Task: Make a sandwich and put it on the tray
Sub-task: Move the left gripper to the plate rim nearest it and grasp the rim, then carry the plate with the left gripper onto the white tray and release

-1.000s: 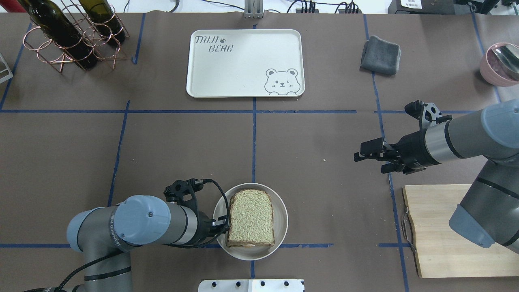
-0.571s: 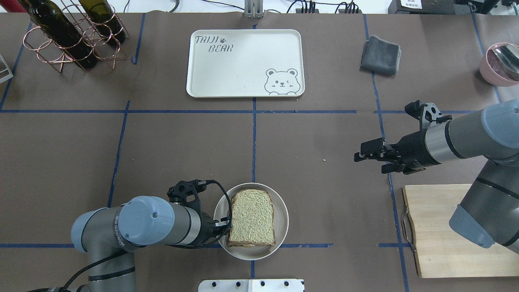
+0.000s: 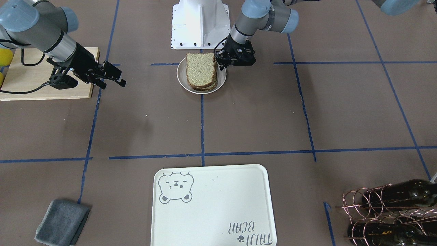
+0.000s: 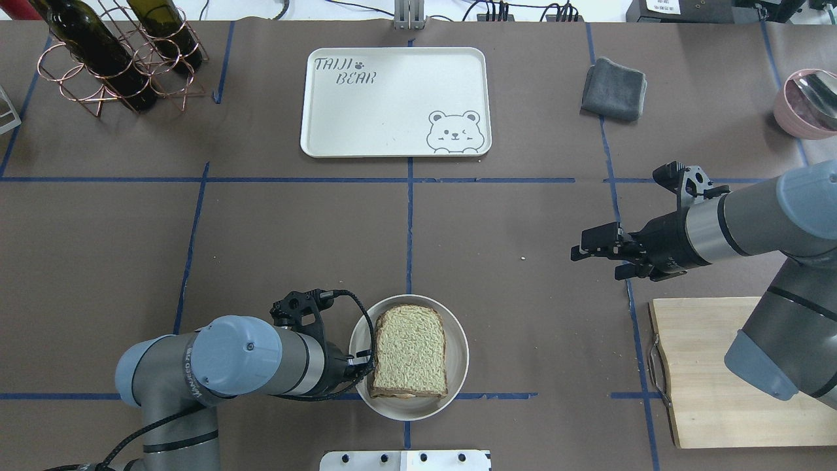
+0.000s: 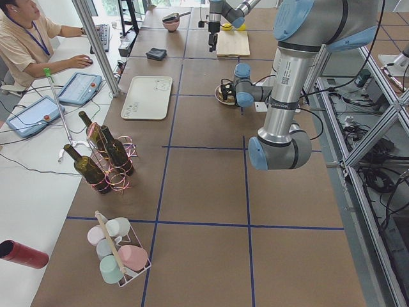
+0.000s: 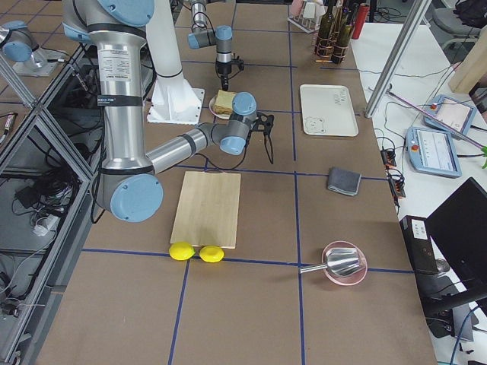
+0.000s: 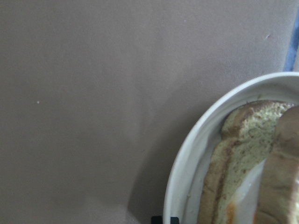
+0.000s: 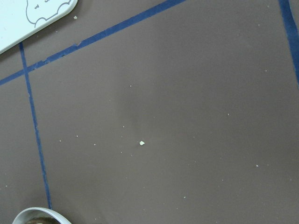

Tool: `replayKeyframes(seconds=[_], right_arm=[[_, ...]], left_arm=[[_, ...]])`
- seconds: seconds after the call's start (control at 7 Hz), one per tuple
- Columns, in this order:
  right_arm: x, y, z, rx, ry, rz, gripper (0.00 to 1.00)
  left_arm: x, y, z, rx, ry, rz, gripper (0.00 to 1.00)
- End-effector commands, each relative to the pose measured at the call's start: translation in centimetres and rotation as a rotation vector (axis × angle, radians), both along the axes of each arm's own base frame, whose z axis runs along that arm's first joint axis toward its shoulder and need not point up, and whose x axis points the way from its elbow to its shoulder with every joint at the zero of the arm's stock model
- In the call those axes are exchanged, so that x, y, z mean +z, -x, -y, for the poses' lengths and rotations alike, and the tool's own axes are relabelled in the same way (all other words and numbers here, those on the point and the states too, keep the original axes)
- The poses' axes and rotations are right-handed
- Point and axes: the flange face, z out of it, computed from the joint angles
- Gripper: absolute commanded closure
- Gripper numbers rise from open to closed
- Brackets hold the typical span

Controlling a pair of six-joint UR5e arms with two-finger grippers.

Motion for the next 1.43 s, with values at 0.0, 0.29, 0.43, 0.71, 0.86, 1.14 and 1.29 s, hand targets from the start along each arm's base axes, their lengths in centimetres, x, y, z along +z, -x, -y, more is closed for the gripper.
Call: replayKeyframes(seconds=[0.0, 0.29, 0.43, 0.71, 0.86, 1.14, 1.29], right_arm=[[0.0, -0.1, 0.0, 0.002, 0.0, 0.0, 0.0], [0.0, -0.2, 0.1, 0.003, 0.0, -0.001, 0.0], [0.1, -0.4, 0.0, 0.005, -0.002, 0.002, 0.0], [0.9, -2.1, -0.9, 0.01, 0.008, -0.004, 0.0], [0.7, -2.6, -0.7, 0.013, 0.008, 0.0, 0.0], [0.5, -3.1, -0.6, 0.023, 0.005, 0.003, 0.0], [0.5, -3.2, -0.5, 0.026, 0.005, 0.003, 0.0]], left_arm=[[-1.8, 0.2, 0.0, -0.004, 0.001, -0.045, 1.0], [-3.2, 0.7, 1.0, -0.063, 0.081, -0.094, 1.0], [-3.3, 1.8, 3.6, -0.137, 0.143, -0.101, 1.0], [-5.1, 4.0, 8.9, -0.275, 0.246, -0.141, 1.0], [-5.4, 3.8, 12.0, -0.355, 0.328, -0.144, 1.0], [-5.9, 2.7, 18.5, -0.469, 0.393, -0.123, 1.0], [-6.5, 1.4, 22.7, -0.526, 0.421, -0.103, 1.0]])
